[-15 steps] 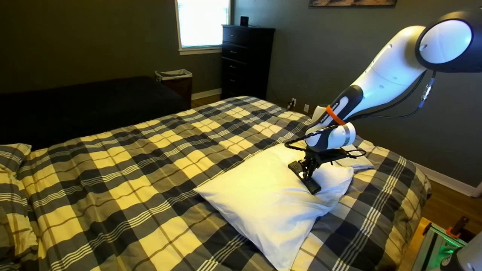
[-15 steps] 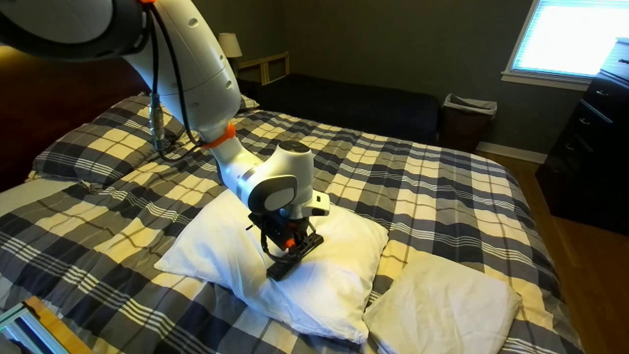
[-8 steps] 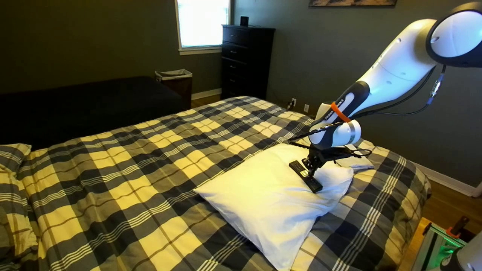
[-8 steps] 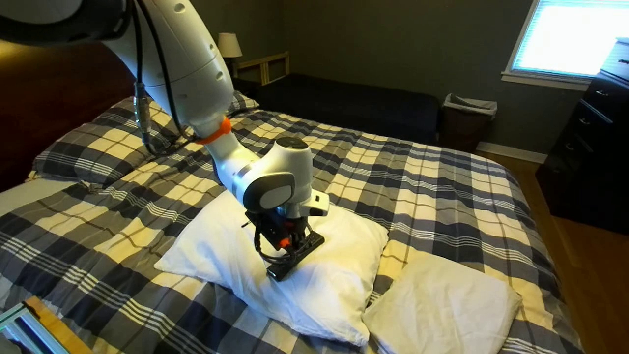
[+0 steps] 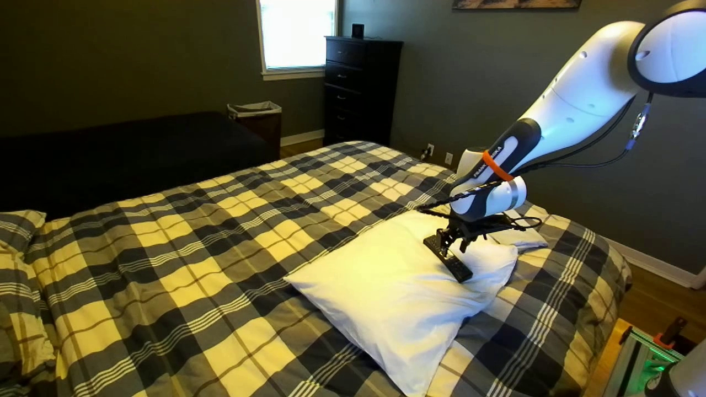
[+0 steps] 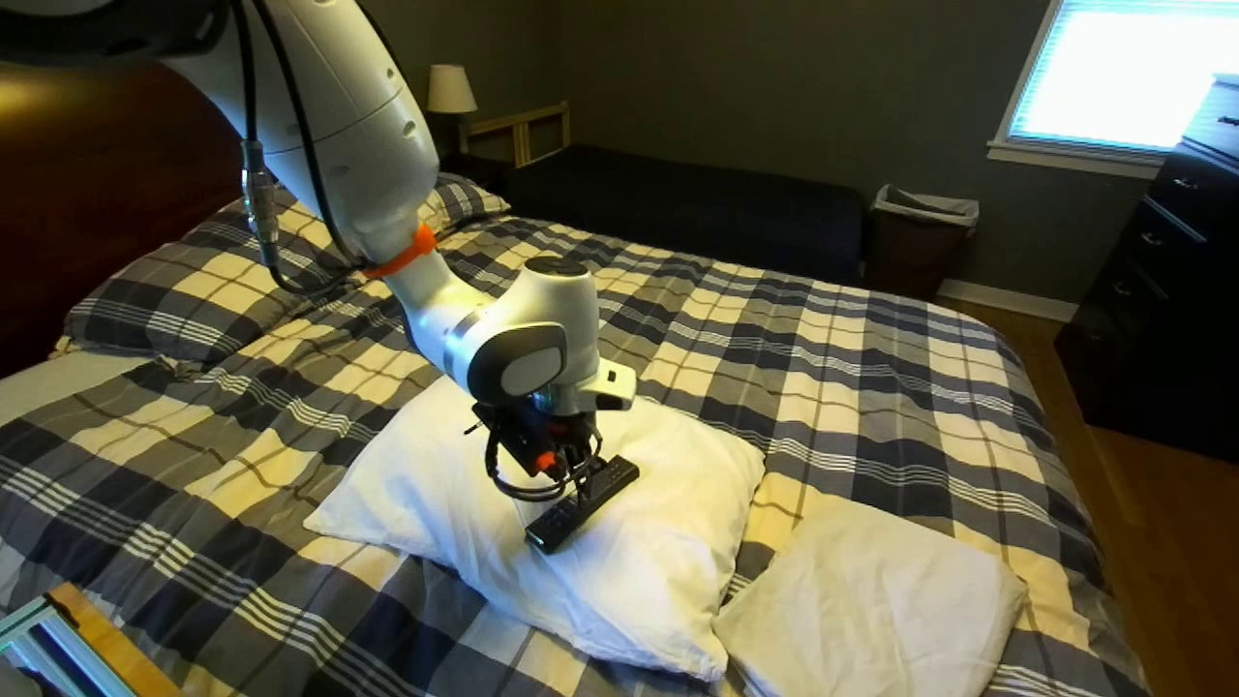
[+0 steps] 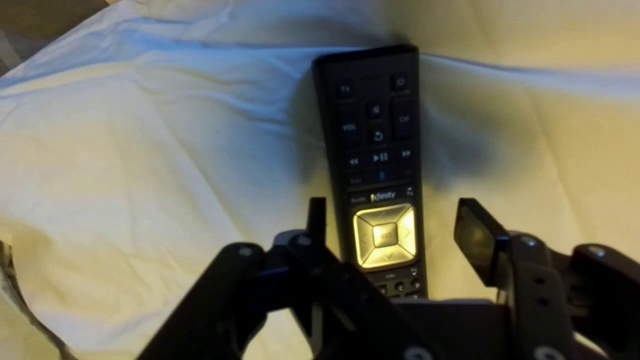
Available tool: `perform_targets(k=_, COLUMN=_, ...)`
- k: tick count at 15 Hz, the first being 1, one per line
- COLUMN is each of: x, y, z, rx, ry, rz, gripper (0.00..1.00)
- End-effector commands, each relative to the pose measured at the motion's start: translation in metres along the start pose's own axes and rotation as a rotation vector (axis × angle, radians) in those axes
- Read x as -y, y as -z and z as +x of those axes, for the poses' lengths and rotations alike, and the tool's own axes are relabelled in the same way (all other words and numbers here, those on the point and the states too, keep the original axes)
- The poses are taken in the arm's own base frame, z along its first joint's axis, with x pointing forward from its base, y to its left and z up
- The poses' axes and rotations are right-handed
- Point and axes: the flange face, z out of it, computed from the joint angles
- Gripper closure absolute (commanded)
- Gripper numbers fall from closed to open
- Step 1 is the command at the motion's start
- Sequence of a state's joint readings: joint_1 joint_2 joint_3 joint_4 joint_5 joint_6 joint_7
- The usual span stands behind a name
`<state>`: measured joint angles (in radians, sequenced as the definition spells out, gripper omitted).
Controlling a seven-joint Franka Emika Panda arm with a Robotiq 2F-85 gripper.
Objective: Remove the remote control from the pillow then place the pillow case on the pillow.
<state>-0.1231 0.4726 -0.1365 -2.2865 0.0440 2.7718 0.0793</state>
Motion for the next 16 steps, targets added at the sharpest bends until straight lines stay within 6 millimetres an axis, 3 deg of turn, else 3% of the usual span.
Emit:
perform_targets(k=1, x=0.010, y=-0.014, z=0.003, rx=-0.004, ry=-0.006, rz=-0.053, gripper=0.01)
perform_targets(k=4, x=0.016, y=-0.025, z=0.005, rx=0.007, ry=-0.001, rz=-0.080, gripper=0.00)
perform_targets(k=11, x=0.004, y=-0.045, z=0.006, rx=0.018, ry=-0.038, rz=-0.112, gripper=0.00)
perform_targets(k=12, x=0.003, y=-0.046, z=0.007, rx=0.018, ry=-0.042, rz=-0.110, gripper=0.25)
perform_targets(k=13, x=0.003, y=-0.047, z=0.008, rx=0.020, ry=-0.040, rz=-0.106, gripper=0.26)
perform_targets(k=16, x=0.003, y=-0.047, z=0.011, rx=0.019, ry=-0.041, rz=-0.107, gripper=0.52)
